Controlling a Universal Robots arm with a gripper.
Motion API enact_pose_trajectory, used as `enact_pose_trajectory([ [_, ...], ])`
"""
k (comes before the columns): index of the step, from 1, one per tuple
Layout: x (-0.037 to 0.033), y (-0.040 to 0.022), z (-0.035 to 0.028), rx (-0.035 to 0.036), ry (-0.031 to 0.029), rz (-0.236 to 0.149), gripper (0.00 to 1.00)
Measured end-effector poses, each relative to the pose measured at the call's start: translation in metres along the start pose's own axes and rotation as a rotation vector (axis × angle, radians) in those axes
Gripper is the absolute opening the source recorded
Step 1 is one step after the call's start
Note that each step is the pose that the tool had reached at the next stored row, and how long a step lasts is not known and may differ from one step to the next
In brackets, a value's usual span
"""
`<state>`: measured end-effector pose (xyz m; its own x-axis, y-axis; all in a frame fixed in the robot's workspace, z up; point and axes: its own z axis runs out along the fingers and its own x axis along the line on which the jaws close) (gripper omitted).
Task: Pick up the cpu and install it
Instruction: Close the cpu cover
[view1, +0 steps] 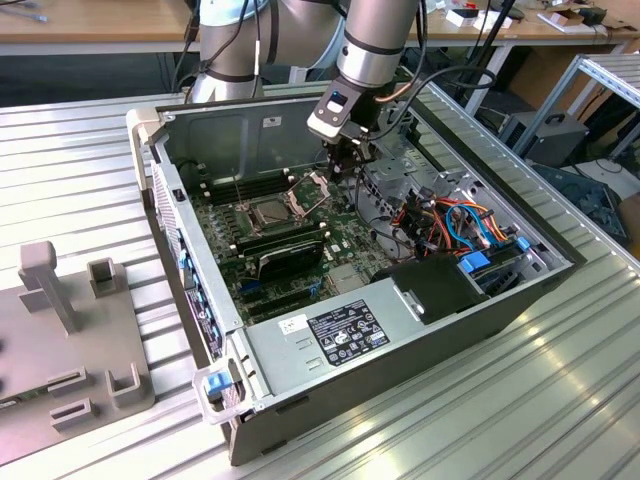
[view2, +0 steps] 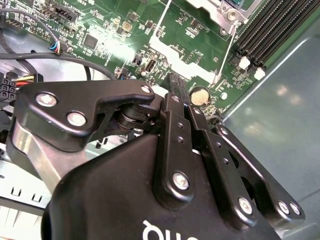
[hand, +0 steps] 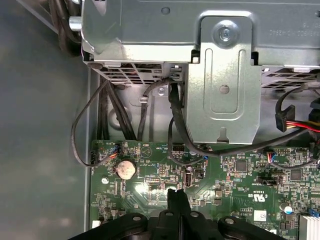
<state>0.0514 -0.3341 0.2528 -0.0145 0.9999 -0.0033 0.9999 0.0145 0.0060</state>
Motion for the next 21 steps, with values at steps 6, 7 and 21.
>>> enact_pose_trajectory([
  [6,0.0,0.0015,0.0084,0.0,-0.0021,0.0,0.11],
  [7,0.0,0.0013,0.0104,0.0,-0.0021,0.0,0.11],
  [21,0.0002,-0.0095,0.0104,-0.0001,-0.0021,0.0,0.11],
])
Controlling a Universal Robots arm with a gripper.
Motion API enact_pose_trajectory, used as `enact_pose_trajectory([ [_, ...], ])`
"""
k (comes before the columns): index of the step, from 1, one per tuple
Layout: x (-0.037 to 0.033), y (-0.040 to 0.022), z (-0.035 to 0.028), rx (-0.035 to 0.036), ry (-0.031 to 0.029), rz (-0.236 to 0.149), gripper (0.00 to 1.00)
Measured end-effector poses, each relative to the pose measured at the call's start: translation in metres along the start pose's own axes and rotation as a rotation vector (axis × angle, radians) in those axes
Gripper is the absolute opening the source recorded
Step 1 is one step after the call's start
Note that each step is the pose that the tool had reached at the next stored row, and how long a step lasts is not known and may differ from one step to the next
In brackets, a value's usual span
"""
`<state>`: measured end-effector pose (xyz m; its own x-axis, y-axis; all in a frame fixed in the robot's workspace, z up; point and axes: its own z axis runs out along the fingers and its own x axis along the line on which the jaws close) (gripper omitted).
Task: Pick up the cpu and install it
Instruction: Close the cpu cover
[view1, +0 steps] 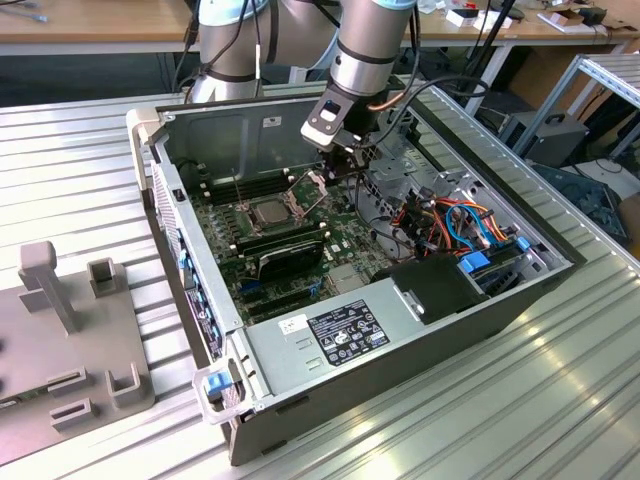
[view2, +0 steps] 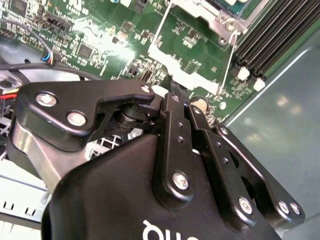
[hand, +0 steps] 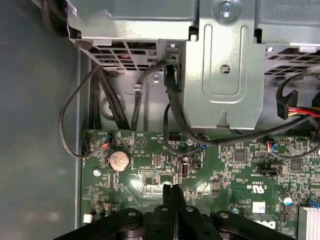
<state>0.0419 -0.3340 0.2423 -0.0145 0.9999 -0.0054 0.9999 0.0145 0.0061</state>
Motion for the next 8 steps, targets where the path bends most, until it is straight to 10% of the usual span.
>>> enact_pose_trajectory([
  [8,0.0001,-0.0046,0.0,0.0,0.0,0.0,0.11],
])
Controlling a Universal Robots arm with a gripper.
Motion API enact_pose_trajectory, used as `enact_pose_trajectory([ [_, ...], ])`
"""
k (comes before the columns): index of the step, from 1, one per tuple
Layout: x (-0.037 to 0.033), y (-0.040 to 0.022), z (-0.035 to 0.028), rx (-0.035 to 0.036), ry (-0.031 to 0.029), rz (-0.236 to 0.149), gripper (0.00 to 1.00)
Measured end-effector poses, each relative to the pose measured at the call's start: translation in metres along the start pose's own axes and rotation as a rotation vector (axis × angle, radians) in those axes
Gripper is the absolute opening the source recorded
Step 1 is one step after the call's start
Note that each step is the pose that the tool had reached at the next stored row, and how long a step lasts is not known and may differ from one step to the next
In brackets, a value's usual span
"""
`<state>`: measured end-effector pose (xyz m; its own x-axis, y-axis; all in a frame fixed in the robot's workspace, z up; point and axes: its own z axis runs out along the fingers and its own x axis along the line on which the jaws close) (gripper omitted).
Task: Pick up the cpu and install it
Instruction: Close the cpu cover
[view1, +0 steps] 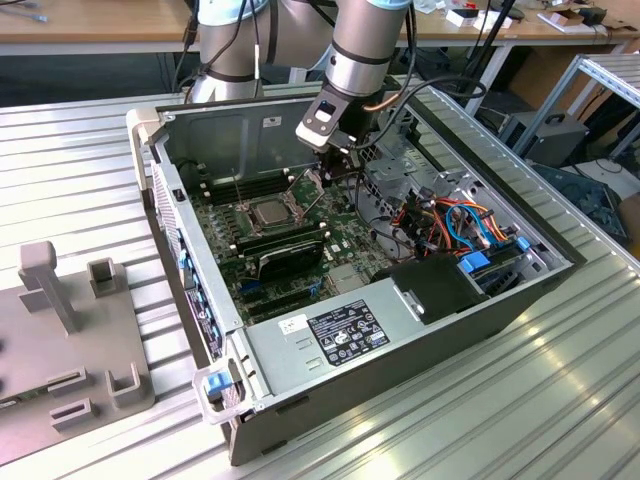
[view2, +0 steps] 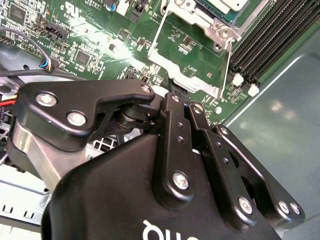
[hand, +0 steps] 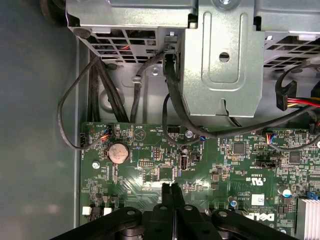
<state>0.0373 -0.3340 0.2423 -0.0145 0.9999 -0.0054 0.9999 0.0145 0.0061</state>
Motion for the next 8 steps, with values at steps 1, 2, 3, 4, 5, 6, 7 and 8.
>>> enact_pose_trajectory([
  [1,0.0,-0.0001,0.0,0.0,0.0,0.0,0.11],
  [2,0.0,-0.0007,0.0,0.0,-0.0001,0.0,0.11],
  [3,0.0,-0.0015,0.0,0.0,0.0,0.0,0.11],
  [4,0.0001,-0.0026,0.0,0.0,-0.0001,0.0,0.11],
  [5,0.0,-0.0039,0.0,0.0001,0.0,0.0,0.11],
  [6,0.0001,-0.0073,-0.0001,0.0,0.0,0.0,0.11],
  [7,0.0002,-0.0107,-0.0001,0.0,0.0,0.0,0.11],
  [8,0.0002,-0.0128,-0.0001,-0.0002,-0.0001,0.0,0.11],
])
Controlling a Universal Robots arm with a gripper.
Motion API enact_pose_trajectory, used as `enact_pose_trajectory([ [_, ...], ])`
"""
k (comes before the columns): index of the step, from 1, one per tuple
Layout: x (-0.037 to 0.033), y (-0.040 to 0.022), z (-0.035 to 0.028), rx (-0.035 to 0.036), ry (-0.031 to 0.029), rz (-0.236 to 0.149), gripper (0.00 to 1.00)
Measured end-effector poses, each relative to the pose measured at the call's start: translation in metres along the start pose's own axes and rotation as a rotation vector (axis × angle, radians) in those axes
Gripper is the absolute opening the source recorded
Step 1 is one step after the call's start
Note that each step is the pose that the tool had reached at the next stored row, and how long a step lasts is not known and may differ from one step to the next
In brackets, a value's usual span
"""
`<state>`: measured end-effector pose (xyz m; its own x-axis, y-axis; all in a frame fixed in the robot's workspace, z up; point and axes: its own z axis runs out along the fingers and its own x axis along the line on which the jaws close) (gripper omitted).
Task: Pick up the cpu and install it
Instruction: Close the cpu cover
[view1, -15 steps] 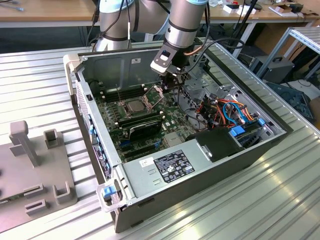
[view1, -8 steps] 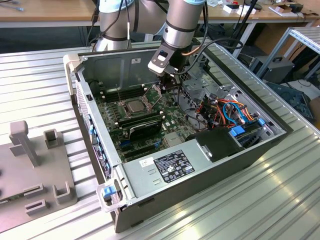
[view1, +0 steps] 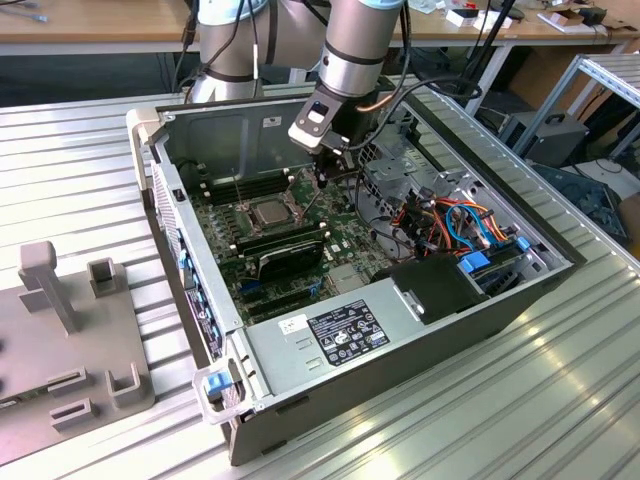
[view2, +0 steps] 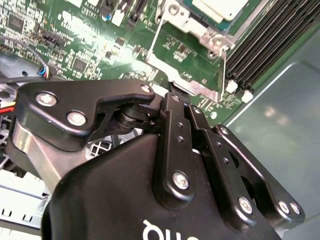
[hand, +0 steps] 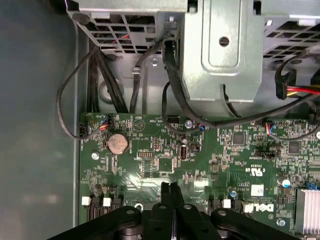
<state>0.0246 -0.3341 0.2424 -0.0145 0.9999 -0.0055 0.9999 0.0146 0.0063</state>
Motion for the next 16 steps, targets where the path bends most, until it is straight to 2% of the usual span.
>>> enact_pose_trajectory([
  [1,0.0,-0.0022,0.0,-0.0001,0.0,0.0,0.11],
  [4,0.0002,-0.014,-0.0001,-0.0015,0.0,0.0,0.11],
  [8,0.0004,-0.0246,-0.0001,-0.0031,0.0001,0.0,0.11],
  [12,0.0005,-0.0319,-0.0002,-0.0038,-0.0001,0.0,0.11],
  [16,0.0005,-0.0329,-0.0002,-0.0039,0.0,0.0,0.11],
])
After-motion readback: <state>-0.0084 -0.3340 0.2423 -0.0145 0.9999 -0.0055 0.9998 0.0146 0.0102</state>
